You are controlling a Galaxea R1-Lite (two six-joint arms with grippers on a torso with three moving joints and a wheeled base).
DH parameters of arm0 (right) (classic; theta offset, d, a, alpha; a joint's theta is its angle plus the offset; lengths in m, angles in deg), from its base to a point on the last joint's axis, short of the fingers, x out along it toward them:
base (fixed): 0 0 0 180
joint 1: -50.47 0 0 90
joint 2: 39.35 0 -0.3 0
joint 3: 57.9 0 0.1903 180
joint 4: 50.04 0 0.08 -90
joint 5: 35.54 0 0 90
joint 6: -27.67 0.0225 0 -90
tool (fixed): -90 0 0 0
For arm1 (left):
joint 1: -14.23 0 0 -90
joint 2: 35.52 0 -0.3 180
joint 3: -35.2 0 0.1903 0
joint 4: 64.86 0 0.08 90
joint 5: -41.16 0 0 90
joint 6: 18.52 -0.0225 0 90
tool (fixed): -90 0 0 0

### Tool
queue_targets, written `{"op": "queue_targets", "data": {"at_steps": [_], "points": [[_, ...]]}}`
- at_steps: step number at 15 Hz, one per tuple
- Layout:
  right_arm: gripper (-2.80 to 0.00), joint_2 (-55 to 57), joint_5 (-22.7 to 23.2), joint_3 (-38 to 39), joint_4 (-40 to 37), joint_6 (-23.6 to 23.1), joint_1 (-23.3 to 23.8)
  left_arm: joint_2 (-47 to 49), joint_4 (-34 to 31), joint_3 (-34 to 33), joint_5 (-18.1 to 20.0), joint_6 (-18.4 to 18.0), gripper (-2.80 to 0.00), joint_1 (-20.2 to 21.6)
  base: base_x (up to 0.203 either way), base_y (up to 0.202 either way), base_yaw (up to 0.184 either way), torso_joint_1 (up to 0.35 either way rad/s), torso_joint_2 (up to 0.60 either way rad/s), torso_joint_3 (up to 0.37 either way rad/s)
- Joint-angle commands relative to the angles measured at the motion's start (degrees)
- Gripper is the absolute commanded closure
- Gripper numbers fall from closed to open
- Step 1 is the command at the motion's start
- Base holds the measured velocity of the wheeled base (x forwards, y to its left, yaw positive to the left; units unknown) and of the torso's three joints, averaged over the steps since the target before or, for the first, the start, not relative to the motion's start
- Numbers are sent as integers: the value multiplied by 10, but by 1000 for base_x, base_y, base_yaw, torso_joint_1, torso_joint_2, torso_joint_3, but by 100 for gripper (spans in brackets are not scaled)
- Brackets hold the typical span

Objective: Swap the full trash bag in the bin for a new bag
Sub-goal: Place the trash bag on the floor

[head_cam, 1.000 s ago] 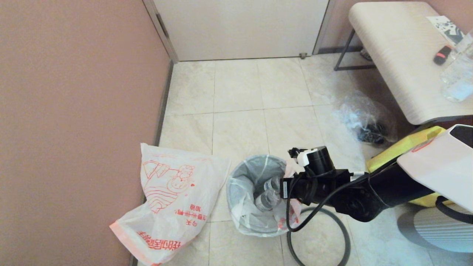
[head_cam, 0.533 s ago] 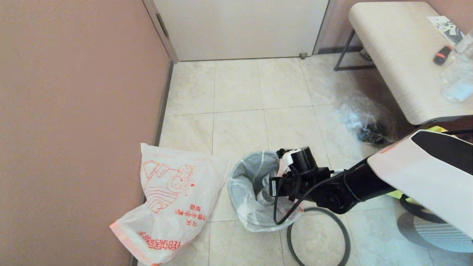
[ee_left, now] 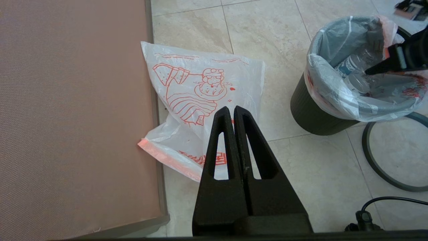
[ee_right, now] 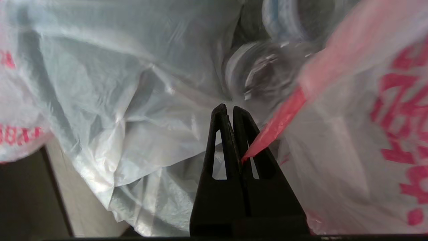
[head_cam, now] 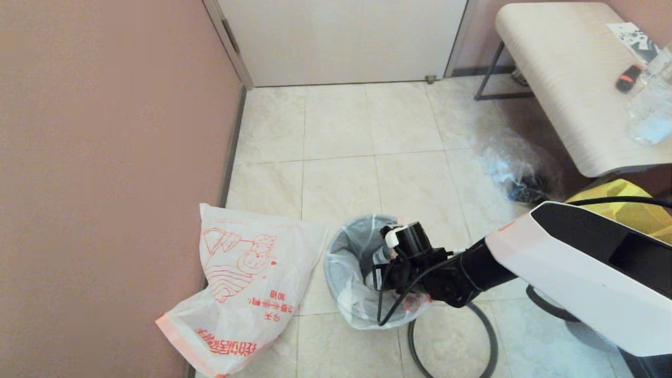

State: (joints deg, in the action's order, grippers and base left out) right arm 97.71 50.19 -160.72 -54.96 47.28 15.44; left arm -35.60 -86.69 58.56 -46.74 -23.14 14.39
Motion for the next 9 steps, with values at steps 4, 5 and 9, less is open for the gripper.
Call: {"op": "queue_targets", "data": {"at_steps": [4,5,9], "points": [[0,-7,-21,-15,-14,1,-36,1,0,-8,0,0,0,0,0,0,0,0,0,0],[0,-13,-28,-14,-14,1,-44,1,0,-8,0,0,0,0,0,0,0,0,0,0],[0,-39,-33,-17,-41,1,-56,1,0,-8,0,0,0,0,0,0,0,0,0,0]]}}
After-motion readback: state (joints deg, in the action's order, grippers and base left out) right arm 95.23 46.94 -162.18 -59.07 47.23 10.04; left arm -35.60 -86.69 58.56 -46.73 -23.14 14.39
